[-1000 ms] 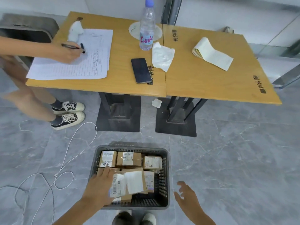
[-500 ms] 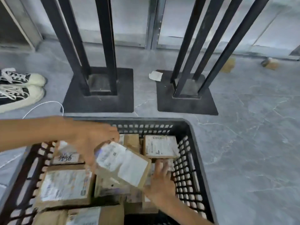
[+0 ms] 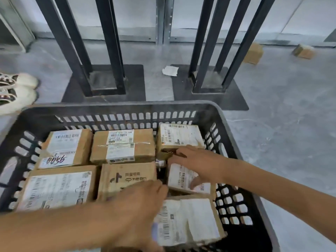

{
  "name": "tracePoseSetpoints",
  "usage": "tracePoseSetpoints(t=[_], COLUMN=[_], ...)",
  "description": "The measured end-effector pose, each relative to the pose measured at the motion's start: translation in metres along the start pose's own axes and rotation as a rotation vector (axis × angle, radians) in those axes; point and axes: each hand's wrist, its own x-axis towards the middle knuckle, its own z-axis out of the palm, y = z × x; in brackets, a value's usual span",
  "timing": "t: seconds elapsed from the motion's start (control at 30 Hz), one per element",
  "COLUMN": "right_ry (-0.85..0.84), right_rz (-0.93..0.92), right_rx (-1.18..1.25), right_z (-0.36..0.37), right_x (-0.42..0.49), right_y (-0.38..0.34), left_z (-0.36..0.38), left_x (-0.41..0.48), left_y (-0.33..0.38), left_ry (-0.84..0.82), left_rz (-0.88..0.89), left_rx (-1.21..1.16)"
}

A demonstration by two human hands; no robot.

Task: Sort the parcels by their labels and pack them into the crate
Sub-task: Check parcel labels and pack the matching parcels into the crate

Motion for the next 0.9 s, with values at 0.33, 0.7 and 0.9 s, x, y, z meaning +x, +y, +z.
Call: tracePoseSetpoints(t=[0.33, 0.7, 0.9], right_ry=[-0.130, -0.236, 0.068], right_rz=[-0.068, 0.117, 0.279], right_rx=[-0.049, 0.335, 0.479], right_z=[-0.028, -0.153, -0.262], right_x=[0.025, 0.029, -0.032], right_y=[0.005, 0.026, 0.018], left_z=[0.010, -0.177, -0.289], left_x=[-0.003, 0.053, -0.030], left_y=[0.022, -0.091, -0.112], left_ry=[-0.110, 0.482, 0.473], left_rz=[0.062, 0.214, 0.098], left_rx=[0.466, 0.382, 0.286])
